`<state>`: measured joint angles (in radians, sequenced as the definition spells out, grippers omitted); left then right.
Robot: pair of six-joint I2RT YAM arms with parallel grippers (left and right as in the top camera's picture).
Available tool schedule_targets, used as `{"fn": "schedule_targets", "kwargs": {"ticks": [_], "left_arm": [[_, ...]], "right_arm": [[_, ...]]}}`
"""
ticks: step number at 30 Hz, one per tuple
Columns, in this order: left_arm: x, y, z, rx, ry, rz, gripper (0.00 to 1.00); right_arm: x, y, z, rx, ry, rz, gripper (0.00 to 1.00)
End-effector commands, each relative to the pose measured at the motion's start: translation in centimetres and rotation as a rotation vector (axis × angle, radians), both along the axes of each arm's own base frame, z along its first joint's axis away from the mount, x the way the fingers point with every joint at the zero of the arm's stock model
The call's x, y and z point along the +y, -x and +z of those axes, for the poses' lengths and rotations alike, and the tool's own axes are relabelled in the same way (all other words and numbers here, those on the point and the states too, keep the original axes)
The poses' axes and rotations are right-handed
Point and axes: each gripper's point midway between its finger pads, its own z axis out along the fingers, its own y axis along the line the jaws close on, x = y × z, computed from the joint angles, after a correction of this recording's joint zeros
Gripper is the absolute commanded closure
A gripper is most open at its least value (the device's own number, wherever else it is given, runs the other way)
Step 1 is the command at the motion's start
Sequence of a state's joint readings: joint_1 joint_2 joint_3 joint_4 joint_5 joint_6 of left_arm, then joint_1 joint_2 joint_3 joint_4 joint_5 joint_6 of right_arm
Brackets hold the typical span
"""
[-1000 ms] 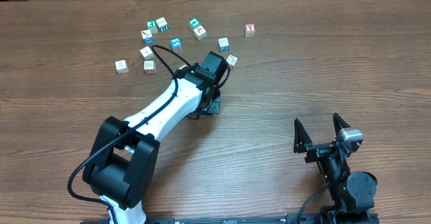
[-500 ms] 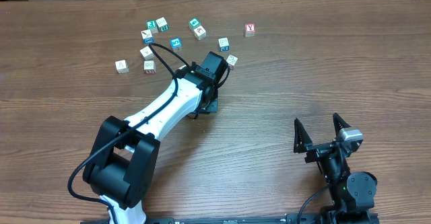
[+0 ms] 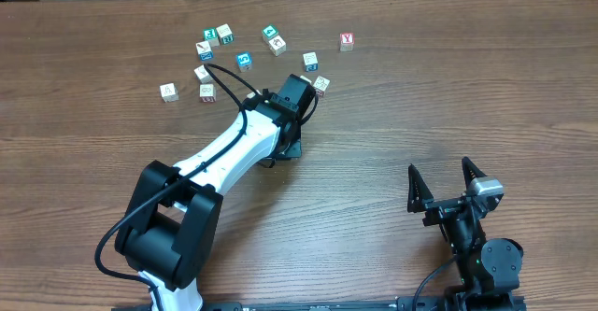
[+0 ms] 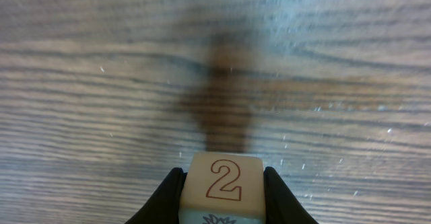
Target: Form a horizontal line
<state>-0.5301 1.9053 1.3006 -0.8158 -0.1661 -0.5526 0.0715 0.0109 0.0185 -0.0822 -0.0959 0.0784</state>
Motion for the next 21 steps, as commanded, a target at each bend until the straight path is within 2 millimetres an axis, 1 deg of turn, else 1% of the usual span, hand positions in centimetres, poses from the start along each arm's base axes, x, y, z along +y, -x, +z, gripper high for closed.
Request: {"fn": "schedule_targets", "kwargs": {"ticks": [1, 18, 21], "left_arm": [[0.0, 1.1, -1.1, 0.037, 0.019, 0.045, 0.85], [0.2, 1.4, -2.4, 0.026, 0.025, 0.039, 0.85], [0.1, 1.2, -2.4, 0.018, 0.031, 0.039, 0.8]], "right_arm": [[-0.4, -0.1, -0.2, -0.003, 0.001, -0.02, 0.0], [-0.4, -0.1, -0.2, -0.003, 0.001, -0.02, 0.0], [-0.4, -0.1, -0.2, -0.003, 0.001, -0.02, 0.0]]}}
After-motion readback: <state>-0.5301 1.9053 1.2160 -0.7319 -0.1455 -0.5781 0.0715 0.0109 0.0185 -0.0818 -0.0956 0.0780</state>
